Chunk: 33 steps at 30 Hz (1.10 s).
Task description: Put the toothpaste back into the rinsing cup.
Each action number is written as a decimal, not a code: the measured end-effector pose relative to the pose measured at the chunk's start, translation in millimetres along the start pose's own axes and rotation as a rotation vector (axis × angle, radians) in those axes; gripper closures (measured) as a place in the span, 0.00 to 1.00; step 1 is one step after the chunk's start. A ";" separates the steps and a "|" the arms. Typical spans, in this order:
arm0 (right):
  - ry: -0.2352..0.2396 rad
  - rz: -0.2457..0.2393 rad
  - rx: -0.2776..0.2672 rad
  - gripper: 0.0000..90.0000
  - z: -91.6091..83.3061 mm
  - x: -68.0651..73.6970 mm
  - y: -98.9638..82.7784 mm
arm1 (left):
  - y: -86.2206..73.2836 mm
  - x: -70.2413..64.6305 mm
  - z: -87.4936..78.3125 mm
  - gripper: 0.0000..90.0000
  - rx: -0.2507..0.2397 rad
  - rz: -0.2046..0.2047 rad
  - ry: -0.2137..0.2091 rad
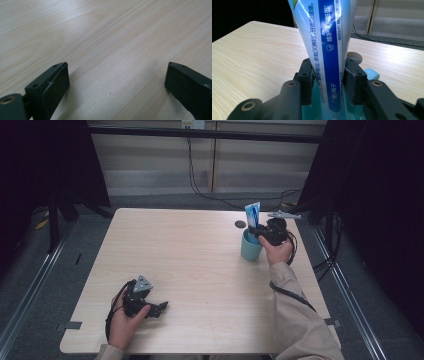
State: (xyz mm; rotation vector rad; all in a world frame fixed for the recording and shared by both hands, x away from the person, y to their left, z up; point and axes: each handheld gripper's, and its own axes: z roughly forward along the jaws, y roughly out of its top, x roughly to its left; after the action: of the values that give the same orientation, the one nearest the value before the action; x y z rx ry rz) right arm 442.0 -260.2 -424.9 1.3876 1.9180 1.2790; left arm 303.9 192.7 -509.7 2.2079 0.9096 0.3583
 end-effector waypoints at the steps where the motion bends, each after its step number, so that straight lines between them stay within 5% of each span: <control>1: -0.002 -0.002 -0.002 0.69 -0.4 0.2 0.0 | 0.0 0.0 0.1 0.06 -0.001 0.000 -0.001; 21: -0.001 0.003 -0.003 0.66 -8.6 -3.3 1.2 | 0.4 -0.5 0.2 0.06 0.002 0.006 -0.003; 33: 0.024 0.003 0.021 0.50 -12.8 1.1 0.4 | 0.8 -0.6 0.0 0.06 0.005 0.016 -0.001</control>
State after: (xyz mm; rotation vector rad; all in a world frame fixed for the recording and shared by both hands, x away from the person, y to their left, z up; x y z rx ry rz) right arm 431.8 -264.5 -418.4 1.3918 1.9516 1.2861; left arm 303.8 191.8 -509.1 2.2204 0.8941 0.3631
